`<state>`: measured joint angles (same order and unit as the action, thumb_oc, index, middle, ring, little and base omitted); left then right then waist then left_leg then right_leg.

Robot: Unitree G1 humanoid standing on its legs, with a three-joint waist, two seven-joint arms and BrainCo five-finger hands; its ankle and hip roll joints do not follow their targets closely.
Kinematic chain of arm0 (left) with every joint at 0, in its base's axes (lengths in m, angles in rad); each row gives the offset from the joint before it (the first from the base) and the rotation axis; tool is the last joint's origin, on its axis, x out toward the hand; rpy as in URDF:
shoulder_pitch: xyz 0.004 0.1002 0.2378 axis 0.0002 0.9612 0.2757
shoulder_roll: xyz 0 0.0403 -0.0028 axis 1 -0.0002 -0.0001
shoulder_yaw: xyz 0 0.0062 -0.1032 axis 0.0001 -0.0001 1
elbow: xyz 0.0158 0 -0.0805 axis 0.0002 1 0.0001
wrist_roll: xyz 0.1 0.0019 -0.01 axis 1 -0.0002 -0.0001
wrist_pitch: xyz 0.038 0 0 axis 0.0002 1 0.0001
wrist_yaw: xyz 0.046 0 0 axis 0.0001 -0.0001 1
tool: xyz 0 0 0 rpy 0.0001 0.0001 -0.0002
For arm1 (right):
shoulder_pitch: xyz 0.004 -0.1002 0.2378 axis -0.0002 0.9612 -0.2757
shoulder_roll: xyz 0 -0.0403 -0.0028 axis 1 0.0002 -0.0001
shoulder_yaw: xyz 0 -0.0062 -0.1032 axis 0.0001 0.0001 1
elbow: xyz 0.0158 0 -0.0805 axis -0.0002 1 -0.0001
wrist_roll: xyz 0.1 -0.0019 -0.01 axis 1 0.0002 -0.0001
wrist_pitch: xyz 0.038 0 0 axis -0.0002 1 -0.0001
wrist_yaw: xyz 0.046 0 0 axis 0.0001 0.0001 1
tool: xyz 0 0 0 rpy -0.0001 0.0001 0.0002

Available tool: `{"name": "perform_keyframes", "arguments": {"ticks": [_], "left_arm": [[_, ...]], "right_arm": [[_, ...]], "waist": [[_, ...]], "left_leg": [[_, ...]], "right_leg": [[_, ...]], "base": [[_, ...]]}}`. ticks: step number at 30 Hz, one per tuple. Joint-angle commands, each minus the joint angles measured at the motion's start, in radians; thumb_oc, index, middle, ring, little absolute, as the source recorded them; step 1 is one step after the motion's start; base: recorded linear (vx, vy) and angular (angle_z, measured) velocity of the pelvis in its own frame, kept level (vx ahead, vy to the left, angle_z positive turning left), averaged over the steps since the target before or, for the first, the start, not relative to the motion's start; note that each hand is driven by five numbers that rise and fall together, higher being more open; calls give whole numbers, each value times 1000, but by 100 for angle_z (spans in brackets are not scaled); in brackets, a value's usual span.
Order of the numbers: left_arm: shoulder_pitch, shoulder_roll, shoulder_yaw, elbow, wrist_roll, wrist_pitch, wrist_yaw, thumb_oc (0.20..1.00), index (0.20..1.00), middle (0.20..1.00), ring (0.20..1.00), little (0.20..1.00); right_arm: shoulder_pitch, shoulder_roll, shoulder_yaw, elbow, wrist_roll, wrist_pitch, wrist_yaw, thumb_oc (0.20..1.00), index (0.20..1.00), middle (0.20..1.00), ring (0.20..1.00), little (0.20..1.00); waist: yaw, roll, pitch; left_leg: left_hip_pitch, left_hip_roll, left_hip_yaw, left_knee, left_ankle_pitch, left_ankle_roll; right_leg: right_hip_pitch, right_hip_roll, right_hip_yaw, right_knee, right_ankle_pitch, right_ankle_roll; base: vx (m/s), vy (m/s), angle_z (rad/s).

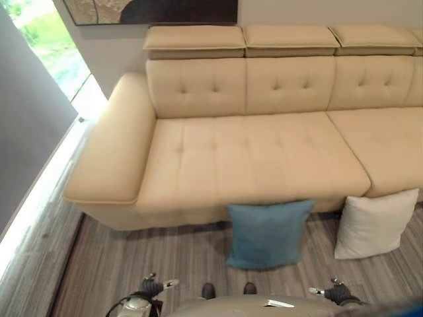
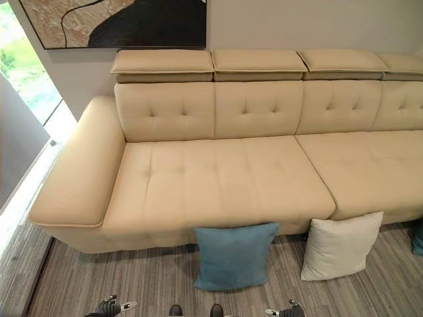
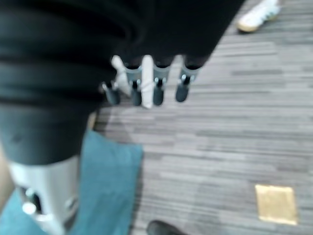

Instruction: Pick up all the scattered cushions and arrange them neatly on the sofa.

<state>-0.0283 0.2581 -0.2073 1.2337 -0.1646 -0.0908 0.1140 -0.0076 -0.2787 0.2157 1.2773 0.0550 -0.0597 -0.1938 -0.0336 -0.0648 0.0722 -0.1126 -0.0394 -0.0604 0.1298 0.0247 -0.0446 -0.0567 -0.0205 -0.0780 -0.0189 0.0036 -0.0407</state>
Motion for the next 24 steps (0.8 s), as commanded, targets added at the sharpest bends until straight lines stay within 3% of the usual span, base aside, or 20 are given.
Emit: {"name": "perform_keyframes", "arguments": {"ticks": [1,5,8,10,13,18,21,24], "left_arm": [[-56,-6,-3,-24,-10,-18,1,1000,1000,1000,1000,1000],[-54,-16,-23,-8,25,-13,-8,1000,1000,1000,1000,1000],[-53,-18,-26,-6,52,-11,-9,1000,1000,1000,1000,1000],[-54,-7,-19,-11,48,-11,-7,1000,1000,1000,1000,1000],[-45,-2,-11,-10,54,-7,-12,1000,1000,1000,1000,1000],[-38,9,0,2,67,-1,-17,1000,1000,1000,1000,1000],[-31,11,7,5,62,-1,-16,1000,1000,1000,1000,1000],[-28,4,15,2,49,-4,-12,1000,1000,1000,1000,1000]], "right_arm": [[-57,-29,0,-25,17,-2,0,1000,1000,1000,1000,1000],[-55,-30,-9,-11,13,12,4,1000,1000,1000,1000,1000],[-67,-24,-3,-3,-1,20,2,1000,1000,1000,1000,1000],[-88,-19,15,-9,-16,24,-1,1000,1000,1000,1000,1000],[-85,-20,24,-7,-33,20,-3,1000,1000,1000,1000,1000],[-81,-24,25,-2,-39,16,-2,1000,1000,1000,1000,1000],[-80,-21,27,-4,-46,17,-6,1000,1000,1000,1000,1000],[-89,-27,34,-5,-43,13,-12,1000,1000,1000,1000,1000]], "waist": [[-3,0,48],[-20,7,42],[-15,9,52],[12,12,73],[47,27,87],[59,36,79],[90,22,70],[91,23,64]], "left_leg": [[12,-28,-131,-9,-108,10],[36,-30,-79,-47,-106,34],[40,-34,-28,-74,-104,53],[33,-22,29,-94,-90,67],[27,0,67,-105,-75,71],[45,19,92,-135,-56,69],[38,27,135,-125,-57,53],[37,49,142,-114,-55,41]], "right_leg": [[-11,-29,87,43,-1,132],[-51,-40,143,41,39,161],[-105,-48,178,45,79,202],[-163,-60,127,77,92,209],[-147,-99,-49,119,40,181],[-94,-105,-97,182,-8,166],[-19,-128,-196,123,-23,164],[-8,-103,-174,87,-24,163]], "base": [[24,94,-75],[-43,197,-50],[-153,215,-126],[-204,135,-172],[-138,26,-108],[-78,-33,-46],[-45,-124,-41],[45,-265,-31]]}}
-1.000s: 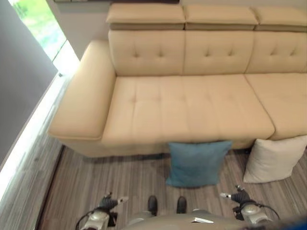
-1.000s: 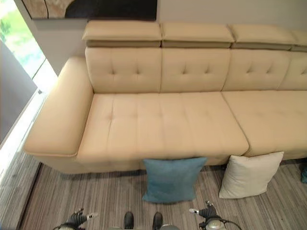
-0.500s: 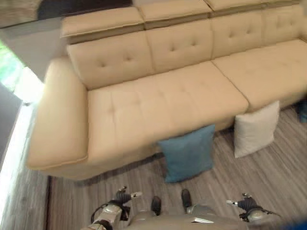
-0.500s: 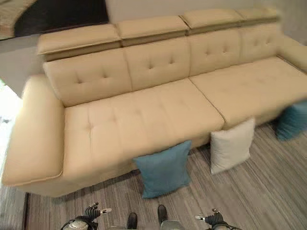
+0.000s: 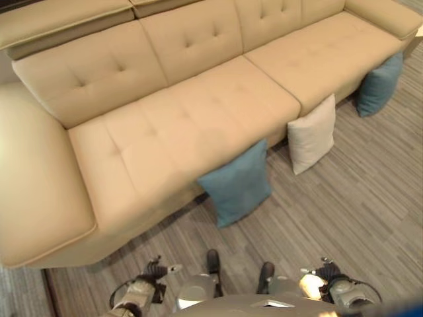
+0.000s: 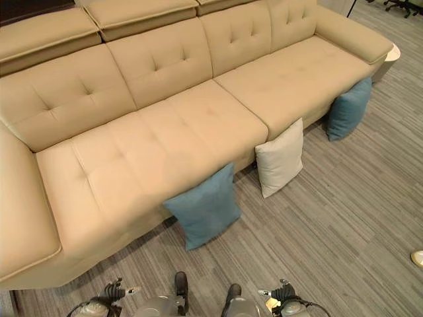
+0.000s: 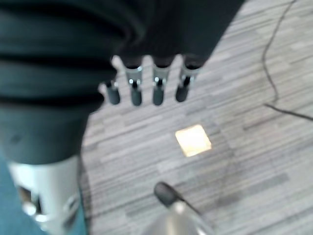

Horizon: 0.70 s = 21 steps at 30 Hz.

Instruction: Pick up all the scattered cushions and arrange them neatly on the sofa.

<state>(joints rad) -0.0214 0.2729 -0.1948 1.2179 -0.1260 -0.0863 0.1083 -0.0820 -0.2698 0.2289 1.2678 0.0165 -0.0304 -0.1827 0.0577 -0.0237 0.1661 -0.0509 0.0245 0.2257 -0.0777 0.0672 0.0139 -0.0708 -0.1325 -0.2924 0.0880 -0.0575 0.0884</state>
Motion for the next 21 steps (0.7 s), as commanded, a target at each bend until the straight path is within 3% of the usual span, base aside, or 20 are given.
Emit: {"name": "perform_keyframes", "arguments": {"ticks": [1,8,10,11,13,16,17,21], "left_arm": [[-35,-12,1,19,9,-10,-5,1000,1000,1000,1000,1000],[-45,-25,-10,14,-9,-2,-6,1000,1000,1000,1000,1000],[-51,-32,-25,15,-7,-1,-6,1000,1000,1000,1000,1000],[-51,-32,-25,16,-7,-1,-6,1000,1000,1000,1000,1000],[-49,-32,-30,13,9,1,-7,1000,1000,1000,1000,1000],[-48,-28,-31,3,9,0,-6,1000,1000,1000,1000,1000],[-37,-26,-16,-3,-3,0,-7,1000,1000,1000,1000,1000],[-28,-14,3,-1,-3,0,-10,1000,1000,1000,1000,1000]], "right_arm": [[-14,-37,20,-4,3,-20,-23,1000,1000,1000,1000,1000],[-9,-46,6,-5,33,-27,-29,1000,1000,1000,1000,1000],[-8,-49,4,-1,42,-30,-33,1000,1000,1000,1000,1000],[-7,-49,5,-1,42,-30,-33,1000,1000,1000,1000,1000],[4,-49,3,3,46,-27,-35,1000,1000,1000,1000,1000],[3,-51,9,2,52,-23,-37,1000,1000,1000,1000,1000],[3,-48,25,1,33,-21,-37,1000,1000,1000,1000,1000],[0,-40,39,1,-1,-17,-30,1000,1000,1000,1000,1000]], "waist": [[-7,-19,-28],[-34,-25,4],[-29,-31,9],[-29,-31,10],[-31,-31,-7],[-14,-30,-12],[18,-29,-22],[36,-42,-40]], "left_leg": [[-20,-10,-148,96,-98,-23],[-70,17,-159,255,-116,-63],[-99,-30,-189,271,-126,-50],[-98,-31,-190,271,-126,-50],[-130,-69,-154,231,-110,-29],[-195,-86,-125,229,-77,-29],[-173,-100,-158,192,-66,-24],[-124,-96,-168,166,-78,1]], "right_leg": [[13,21,50,-25,30,26],[48,44,40,-42,1,-13],[66,53,47,-54,-4,-22],[67,52,46,-55,-5,-22],[82,71,52,-70,-9,-21],[89,93,74,-73,-18,-24],[111,121,102,-66,-44,-19],[121,102,97,5,-62,6]], "base": [[61,-186,-8],[13,-143,13],[74,-106,7],[165,-88,9],[147,-39,4],[139,17,-5],[229,56,-45],[231,75,-72]]}}
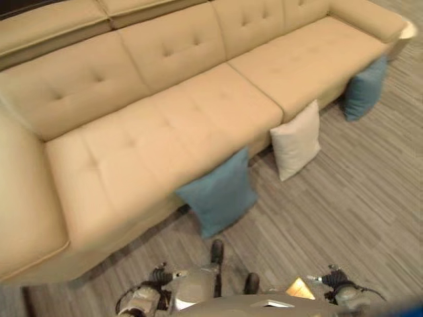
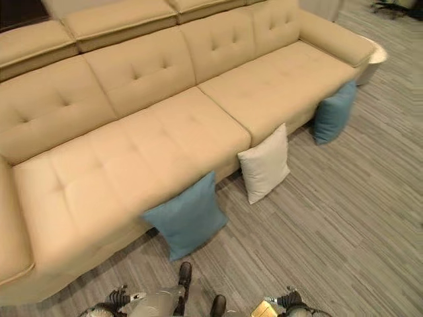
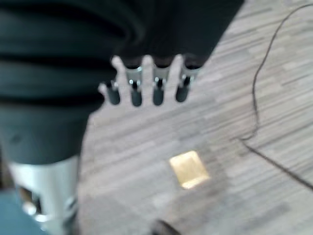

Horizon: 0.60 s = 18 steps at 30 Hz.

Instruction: Pick up all the scattered cushions and arrange them neatly on the sofa.

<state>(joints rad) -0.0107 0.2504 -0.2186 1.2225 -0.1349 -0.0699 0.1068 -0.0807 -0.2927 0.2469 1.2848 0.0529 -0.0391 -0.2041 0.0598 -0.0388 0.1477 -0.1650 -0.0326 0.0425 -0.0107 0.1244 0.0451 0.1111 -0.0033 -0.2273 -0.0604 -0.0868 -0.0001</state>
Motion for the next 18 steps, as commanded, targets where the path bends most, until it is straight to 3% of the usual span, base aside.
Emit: {"name": "perform_keyframes", "arguments": {"ticks": [1,3,6,8,9,11,14,18], "left_arm": [[-41,15,27,-7,6,-16,-7,1000,1000,1000,1000,1000],[-49,25,29,-7,9,-16,-9,1000,1000,1000,1000,1000],[-55,25,24,-2,12,-16,-7,1000,1000,1000,1000,1000],[-61,20,20,3,10,-18,-5,1000,1000,1000,1000,1000],[-61,20,21,3,10,-18,-5,1000,1000,1000,1000,1000],[-63,20,20,7,10,-23,1,1000,1000,1000,1000,1000],[-72,21,17,15,17,-30,6,1000,1000,1000,1000,1000],[-74,27,20,34,25,-26,15,1000,1000,1000,1000,1000]], "right_arm": [[-6,-15,25,-21,-43,-8,-6,1000,1000,1000,1000,1000],[-21,-15,27,-32,-51,-9,-3,1000,1000,1000,1000,1000],[-30,-18,29,-37,-51,-9,-4,1000,1000,1000,1000,1000],[-41,-19,35,-42,-54,-3,1,1000,1000,1000,1000,1000],[-42,-19,35,-42,-54,-3,1,1000,1000,1000,1000,1000],[-48,-23,39,-53,-64,2,-1,1000,1000,1000,1000,1000],[-55,-24,47,-64,-68,-1,-3,1000,1000,1000,1000,1000],[-61,-22,54,-61,-70,-2,2,1000,1000,1000,1000,1000]], "waist": [[35,-29,-18],[30,-18,-12],[18,-8,-9],[0,3,5],[-1,4,8],[-24,5,24],[-35,0,27],[-31,-16,12]], "left_leg": [[6,-35,15,95,-140,-24],[43,-27,6,85,-155,-9],[74,-30,-16,70,-165,-8],[103,-37,-42,71,-182,-8],[106,-36,-43,71,-183,-8],[123,-47,-88,87,-200,-11],[132,-51,-131,86,-212,-19],[138,-47,-180,79,-219,-39]], "right_leg": [[-75,-39,30,213,-28,107],[-152,-76,23,350,1,138],[-186,-95,17,320,13,124],[-241,-127,29,246,67,118],[-237,-126,27,245,67,118],[-284,-121,133,202,104,138],[-299,-114,228,175,133,150],[-265,-120,220,129,135,147]], "base": [[141,61,-20],[149,64,-27],[134,-2,4],[137,-44,36],[107,-55,33],[157,-122,55],[119,-167,87],[92,-199,76]]}}
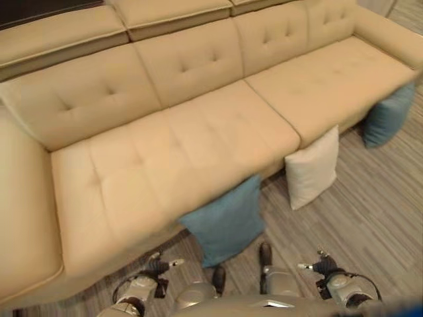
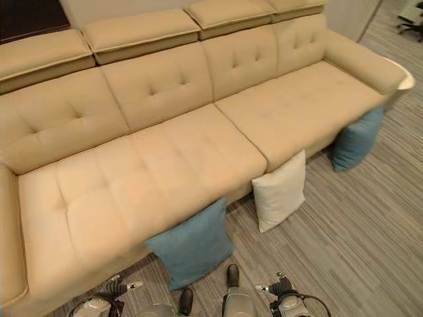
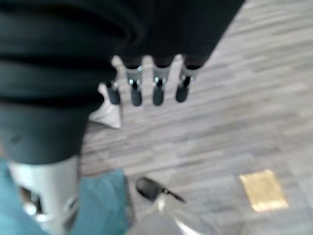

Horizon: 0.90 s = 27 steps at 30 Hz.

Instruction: Pick up all the scattered cushions and arrange them neatly on the sofa.

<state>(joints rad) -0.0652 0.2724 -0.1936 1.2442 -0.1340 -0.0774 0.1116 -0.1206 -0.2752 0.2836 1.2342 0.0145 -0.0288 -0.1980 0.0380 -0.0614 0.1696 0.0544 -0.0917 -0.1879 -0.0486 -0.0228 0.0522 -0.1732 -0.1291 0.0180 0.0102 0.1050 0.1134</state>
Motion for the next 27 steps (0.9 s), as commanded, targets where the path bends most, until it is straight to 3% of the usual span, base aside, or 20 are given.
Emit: {"name": "perform_keyframes", "arguments": {"ticks": [1,8,9,10,11,12,16,18,19,27], "left_arm": [[-23,4,-6,18,23,-18,12,1000,1000,1000,1000,1000],[-43,-4,-31,6,2,-20,9,1000,1000,1000,1000,1000],[-57,-13,-49,-5,-2,-23,10,1000,1000,1000,1000,1000],[-65,-22,-58,-25,3,-22,4,1000,1000,1000,1000,1000],[-63,-23,-63,-32,13,-22,-2,1000,1000,1000,1000,1000],[-58,-19,-63,-36,22,-19,-6,1000,1000,1000,1000,1000],[-61,4,-51,-55,7,-21,-2,1000,1000,1000,1000,1000],[-82,17,-54,-65,-4,-29,10,1000,1000,1000,1000,1000],[-105,30,-50,-78,-25,-34,20,1000,1000,1000,1000,1000],[-105,25,-56,-74,-19,-40,13,1000,1000,1000,1000,1000]], "right_arm": [[-24,-38,23,-6,-33,-12,-6,1000,1000,1000,1000,1000],[-9,-54,14,-2,-10,-27,-14,1000,1000,1000,1000,1000],[-3,-65,1,-5,1,-31,-18,1000,1000,1000,1000,1000],[5,-72,-10,-9,11,-32,-16,1000,1000,1000,1000,1000],[13,-69,-11,-3,13,-31,-12,1000,1000,1000,1000,1000],[16,-62,-5,5,6,-28,-10,1000,1000,1000,1000,1000],[3,-47,17,-3,-10,-21,-12,1000,1000,1000,1000,1000],[-19,-45,26,-22,-3,-22,-16,1000,1000,1000,1000,1000],[-45,-44,34,-37,2,-23,-21,1000,1000,1000,1000,1000],[-40,-42,45,-29,-2,-29,-25,1000,1000,1000,1000,1000]], "waist": [[-8,8,-15],[-15,13,-19],[-25,9,-10],[-49,6,-5],[-61,7,-11],[-62,9,-17],[-52,2,-12],[-55,11,13],[-58,13,34],[-41,-1,5]], "left_leg": [[-81,22,40,108,-66,-54],[-131,58,-63,99,-24,-97],[-176,56,-26,125,-21,-102],[-207,89,168,154,-26,-93],[-201,108,257,144,-31,-82],[-187,111,277,119,-26,-78],[-171,90,271,73,-19,-57],[-195,82,257,78,-11,-46],[-219,76,248,83,-6,-41],[-214,73,252,47,6,-54]], "right_leg": [[21,14,-28,65,-63,28],[54,54,-97,53,-124,-21],[66,46,-140,36,-132,-29],[84,36,-197,8,-130,-32],[91,38,-223,-3,-130,-31],[99,43,-238,-7,-131,-31],[77,30,-233,66,-155,-25],[10,25,-192,147,-164,-23],[-46,41,-129,181,-147,-14],[6,37,-154,52,-115,-12]], "base": [[67,-246,60],[-7,-227,68],[-154,-222,204],[-136,-174,292],[-16,-88,310],[72,-5,233],[101,123,41],[-84,158,-83],[-122,81,-65],[47,6,-33]]}}
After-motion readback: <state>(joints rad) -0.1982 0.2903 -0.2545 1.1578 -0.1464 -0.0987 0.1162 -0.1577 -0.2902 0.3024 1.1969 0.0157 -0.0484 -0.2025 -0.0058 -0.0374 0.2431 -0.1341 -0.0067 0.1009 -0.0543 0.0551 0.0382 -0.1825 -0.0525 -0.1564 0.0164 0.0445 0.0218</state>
